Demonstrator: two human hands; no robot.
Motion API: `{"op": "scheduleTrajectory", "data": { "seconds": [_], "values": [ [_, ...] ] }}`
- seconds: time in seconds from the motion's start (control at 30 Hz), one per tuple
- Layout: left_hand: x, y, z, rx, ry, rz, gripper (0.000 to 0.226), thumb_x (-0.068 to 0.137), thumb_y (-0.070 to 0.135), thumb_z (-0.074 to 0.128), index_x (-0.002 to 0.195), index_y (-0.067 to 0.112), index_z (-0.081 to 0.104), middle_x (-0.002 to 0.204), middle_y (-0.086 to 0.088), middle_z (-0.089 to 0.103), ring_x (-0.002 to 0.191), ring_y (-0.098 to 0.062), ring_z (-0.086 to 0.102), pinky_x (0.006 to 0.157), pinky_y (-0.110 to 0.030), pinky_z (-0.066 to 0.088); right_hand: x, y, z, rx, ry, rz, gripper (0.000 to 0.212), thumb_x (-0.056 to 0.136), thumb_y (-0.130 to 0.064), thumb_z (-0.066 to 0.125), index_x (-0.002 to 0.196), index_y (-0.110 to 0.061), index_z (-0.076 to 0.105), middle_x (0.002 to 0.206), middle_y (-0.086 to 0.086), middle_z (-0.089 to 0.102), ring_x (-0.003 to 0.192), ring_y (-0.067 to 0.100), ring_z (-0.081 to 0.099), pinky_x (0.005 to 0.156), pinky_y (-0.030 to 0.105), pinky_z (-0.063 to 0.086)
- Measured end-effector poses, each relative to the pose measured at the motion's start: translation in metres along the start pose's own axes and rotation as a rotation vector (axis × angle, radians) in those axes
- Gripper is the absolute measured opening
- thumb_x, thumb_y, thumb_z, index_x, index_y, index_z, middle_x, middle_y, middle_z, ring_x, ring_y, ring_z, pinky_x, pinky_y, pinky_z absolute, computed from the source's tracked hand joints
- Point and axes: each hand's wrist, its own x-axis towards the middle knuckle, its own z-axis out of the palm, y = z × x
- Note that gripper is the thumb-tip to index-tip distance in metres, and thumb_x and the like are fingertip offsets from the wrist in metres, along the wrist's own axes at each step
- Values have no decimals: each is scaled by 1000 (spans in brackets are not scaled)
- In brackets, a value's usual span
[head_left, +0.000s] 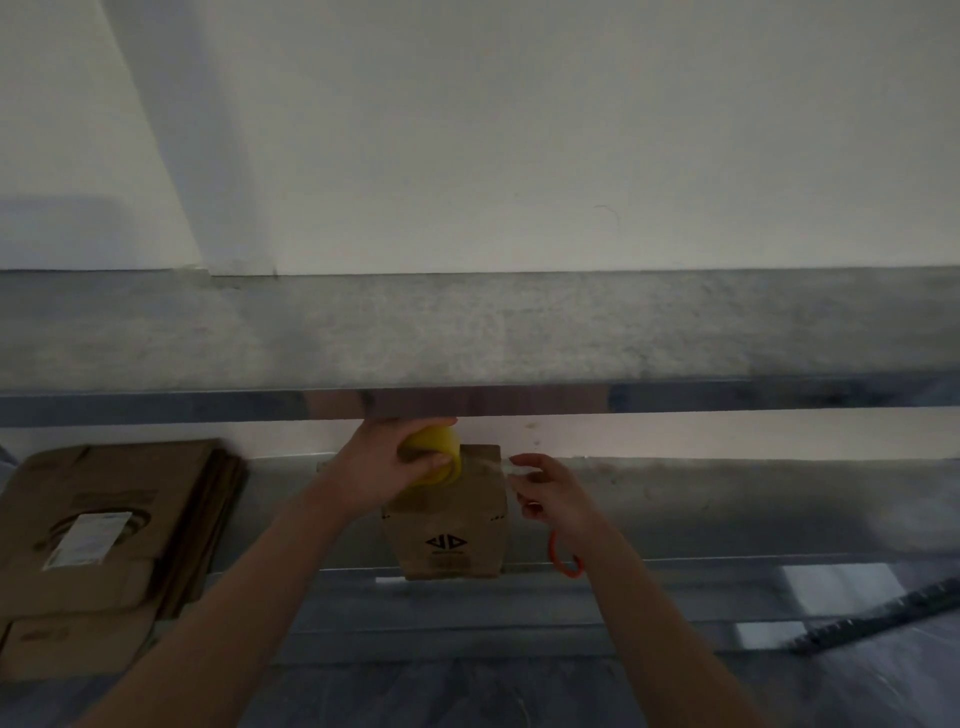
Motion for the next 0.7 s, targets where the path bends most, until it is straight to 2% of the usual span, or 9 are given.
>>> {"op": "scheduleTrajectory", "data": {
  "seconds": [0.2, 0.33, 0.43, 0.53, 0.63, 0.7],
  "values": [
    [6, -1, 3, 2, 48, -70, 55, 79, 52, 69, 127, 32, 56, 124, 10, 59, 109, -8, 54, 86, -21, 40, 13, 7, 0, 50, 8, -16, 16, 95, -7, 60, 108, -17, 59, 80, 4, 60, 65, 10, 55, 56, 20, 47],
    [8, -1, 3, 4, 46, -77, 57, 78, 53, 68, 128, 28, 57, 123, 8, 61, 111, -12, 56, 93, -29, 45, 14, 14, 3, 89, 23, -3, 14, 95, -11, 62, 104, -22, 60, 83, 0, 64, 67, 10, 56, 58, 21, 47],
    [6, 0, 2, -12, 36, -91, 63, 73, 60, 63, 126, 28, 57, 118, 10, 61, 106, -10, 56, 87, -23, 41, 12, 21, 9, 182, 21, -9, 14, 97, -14, 60, 107, -23, 59, 88, 0, 69, 72, 10, 63, 64, 25, 51],
    [7, -1, 3, 18, 37, -91, 55, 76, 55, 67, 123, 26, 60, 114, 9, 63, 104, -11, 58, 83, -22, 40, 6, 26, 16, 275, 36, -36, 17, 97, -15, 58, 110, -25, 55, 102, 1, 66, 83, 15, 65, 69, 31, 53],
    [8, -1, 2, 47, 31, -113, 47, 79, 50, 70, 119, 27, 62, 111, 8, 65, 100, -11, 59, 80, -23, 40, 0, 29, 19, 212, 64, -160, 29, 98, -14, 57, 120, -32, 50, 113, 2, 60, 95, 22, 65, 71, 34, 58],
    [8, 0, 2, 46, 19, -130, 44, 79, 51, 69, 117, 30, 63, 109, 9, 66, 98, -9, 59, 78, -23, 41, -2, 30, 19, 109, 102, -246, 29, 98, -15, 57, 118, -36, 53, 115, -1, 60, 101, 24, 65, 79, 44, 60]
  ]
}}
